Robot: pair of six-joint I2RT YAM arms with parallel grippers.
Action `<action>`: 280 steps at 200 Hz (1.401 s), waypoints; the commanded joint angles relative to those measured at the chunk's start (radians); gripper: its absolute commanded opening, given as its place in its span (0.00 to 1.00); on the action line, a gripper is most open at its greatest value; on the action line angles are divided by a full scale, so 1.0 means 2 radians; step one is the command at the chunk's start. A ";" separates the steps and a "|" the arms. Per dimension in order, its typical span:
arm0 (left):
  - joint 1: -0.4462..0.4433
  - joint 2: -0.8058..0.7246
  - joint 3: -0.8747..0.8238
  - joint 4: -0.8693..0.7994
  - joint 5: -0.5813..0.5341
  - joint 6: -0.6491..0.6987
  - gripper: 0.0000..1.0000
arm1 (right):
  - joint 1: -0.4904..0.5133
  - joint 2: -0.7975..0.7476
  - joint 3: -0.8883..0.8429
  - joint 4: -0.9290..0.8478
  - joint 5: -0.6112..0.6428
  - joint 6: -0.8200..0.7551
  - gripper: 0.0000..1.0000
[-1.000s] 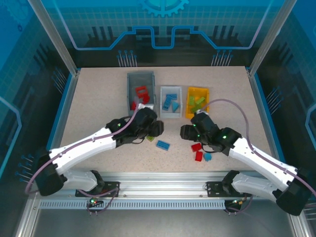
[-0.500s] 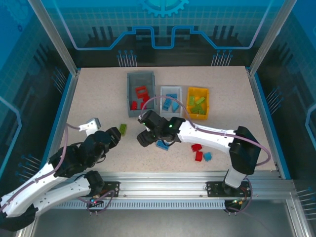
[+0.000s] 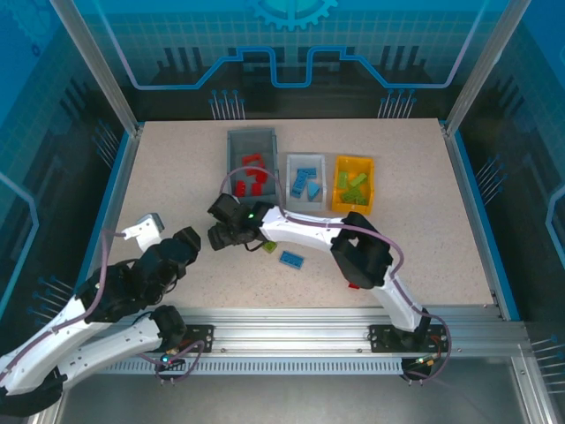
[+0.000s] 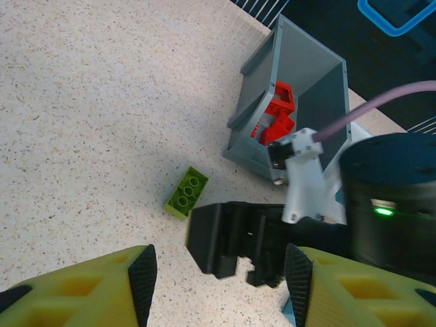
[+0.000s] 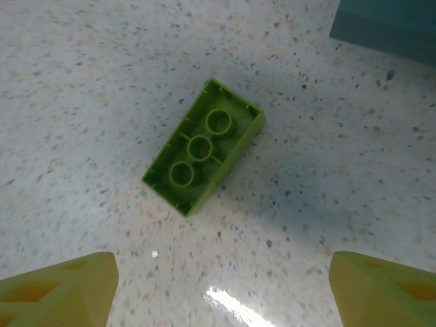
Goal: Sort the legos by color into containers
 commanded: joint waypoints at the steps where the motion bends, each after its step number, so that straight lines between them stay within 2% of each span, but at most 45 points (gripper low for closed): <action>1: 0.001 -0.009 0.003 -0.021 -0.019 0.002 0.56 | 0.007 0.031 0.055 -0.019 0.021 0.044 0.84; 46: 0.001 -0.007 0.003 -0.021 -0.013 0.002 0.56 | 0.007 0.115 0.147 -0.060 0.025 0.053 0.84; 73: 0.001 -0.005 0.003 -0.020 -0.010 0.002 0.56 | 0.007 0.155 0.199 -0.092 0.031 0.065 0.81; 105: 0.001 -0.005 0.004 -0.019 -0.009 0.003 0.56 | 0.010 0.170 0.218 -0.103 0.055 0.065 0.70; 128: 0.001 -0.005 0.003 -0.015 -0.006 0.003 0.55 | 0.013 0.177 0.231 -0.120 0.075 0.062 0.51; 151: 0.001 -0.003 0.003 -0.013 -0.005 0.004 0.55 | 0.013 0.180 0.237 -0.133 0.081 0.061 0.46; 186: 0.001 -0.003 0.005 -0.015 -0.005 0.006 0.55 | 0.017 0.169 0.236 -0.144 0.092 0.055 0.42; 227: 0.001 -0.003 0.005 -0.015 -0.005 0.006 0.55 | 0.022 0.138 0.206 -0.133 0.096 0.034 0.25; 257: 0.000 -0.003 0.010 -0.013 -0.004 0.012 0.55 | 0.039 0.054 0.140 -0.092 0.114 -0.009 0.22; 280: 0.001 0.006 0.016 0.032 0.019 0.063 0.56 | 0.048 -0.040 0.062 -0.066 0.135 -0.023 0.22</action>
